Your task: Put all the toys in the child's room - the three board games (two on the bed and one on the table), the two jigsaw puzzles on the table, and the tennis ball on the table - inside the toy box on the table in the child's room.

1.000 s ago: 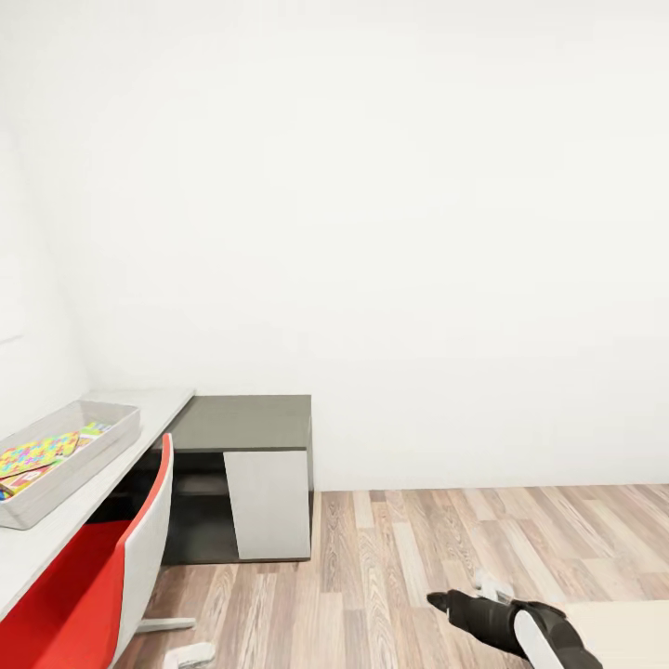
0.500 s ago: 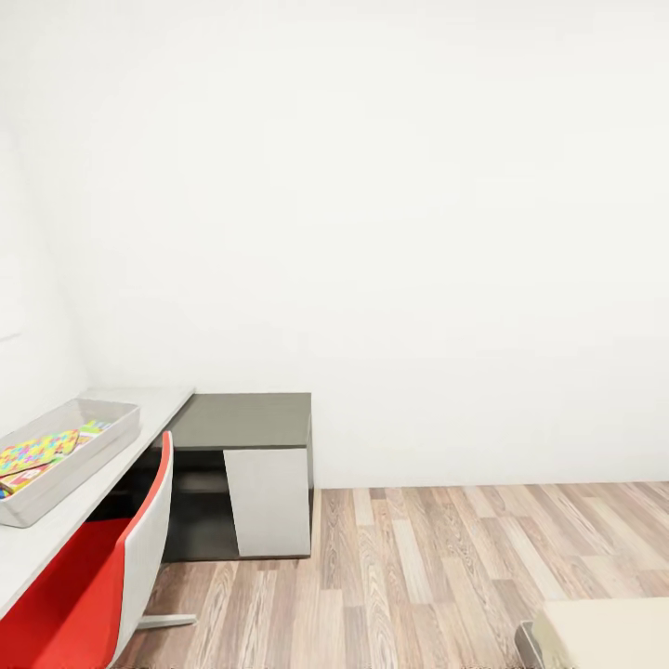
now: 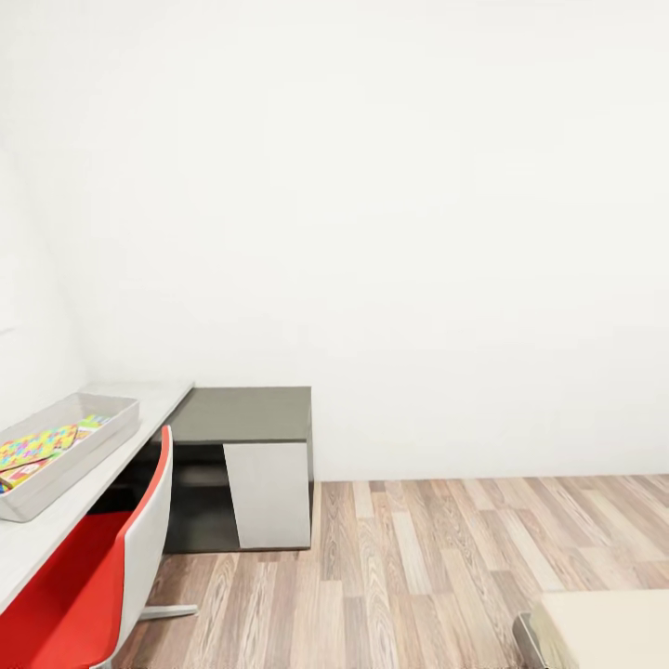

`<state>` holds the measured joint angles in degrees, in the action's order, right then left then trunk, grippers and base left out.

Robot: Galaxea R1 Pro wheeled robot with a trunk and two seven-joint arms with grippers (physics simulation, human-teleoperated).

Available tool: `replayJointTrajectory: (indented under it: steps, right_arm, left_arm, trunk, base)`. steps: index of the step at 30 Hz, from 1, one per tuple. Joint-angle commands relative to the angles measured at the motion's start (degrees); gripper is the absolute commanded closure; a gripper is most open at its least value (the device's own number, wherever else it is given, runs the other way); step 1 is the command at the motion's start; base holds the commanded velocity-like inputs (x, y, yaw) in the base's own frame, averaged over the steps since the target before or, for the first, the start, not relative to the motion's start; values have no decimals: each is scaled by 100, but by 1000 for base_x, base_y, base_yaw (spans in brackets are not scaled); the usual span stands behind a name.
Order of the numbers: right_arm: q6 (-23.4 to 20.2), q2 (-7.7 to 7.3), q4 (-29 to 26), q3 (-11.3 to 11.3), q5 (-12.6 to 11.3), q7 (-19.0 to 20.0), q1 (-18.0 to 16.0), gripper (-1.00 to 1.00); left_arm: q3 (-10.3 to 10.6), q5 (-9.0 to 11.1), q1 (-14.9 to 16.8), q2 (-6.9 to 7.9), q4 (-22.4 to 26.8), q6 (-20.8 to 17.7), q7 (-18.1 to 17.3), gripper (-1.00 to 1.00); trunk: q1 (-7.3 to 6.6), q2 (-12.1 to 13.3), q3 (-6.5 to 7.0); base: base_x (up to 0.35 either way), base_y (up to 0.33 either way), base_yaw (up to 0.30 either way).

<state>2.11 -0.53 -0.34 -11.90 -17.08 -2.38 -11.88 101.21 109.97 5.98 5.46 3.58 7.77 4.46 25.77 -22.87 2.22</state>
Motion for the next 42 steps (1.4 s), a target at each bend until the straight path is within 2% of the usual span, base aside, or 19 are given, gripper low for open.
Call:
replayJointTrajectory:
  steps: [1, 5, 10, 13, 26, 36, 42]
  right_arm:
    - [19, -12, 4, -49, -53, -15, 11, -100]
    - [140, -30, 7, -49, -51, -19, 77, -100]
    - [564, -14, 7, -49, -50, -26, 166, -100]
    - [661, 10, 8, -51, -50, -58, 185, -100]
    - [713, -36, 8, -44, -83, -186, 213, -100]
    - [732, -50, 8, -42, -83, -192, 504, -100]
    - [759, -7, 8, -36, -91, -191, 612, -100]
  left_arm:
    - [48, 34, -1, 8, 28, 22, 47, -100]
    - [48, 34, -7, 0, 28, 16, 47, -100]
    - [48, 33, -9, -26, 28, 11, 51, -100]
    - [48, 33, -9, -39, 28, 7, 54, -100]
    - [44, 41, -6, -32, 28, 39, 48, -100]
    - [10, 56, -1, -43, 42, 50, 47, -100]
    - [9, 45, 0, -39, 45, 49, 47, -100]
  trunk:
    - [2, -5, -10]
    - [2, -5, -25]
    - [2, -5, -30]
    - [2, -5, -30]
    - [2, -5, -31]
    - [2, -5, -31]
    - [2, -5, -31]
  base:
    - [0, 0, 0]
    - [0, 0, 0]
    - [0, 0, 0]
    - [0, 0, 0]
    - [0, 0, 0]
    - [0, 0, 0]
    - [0, 0, 0]
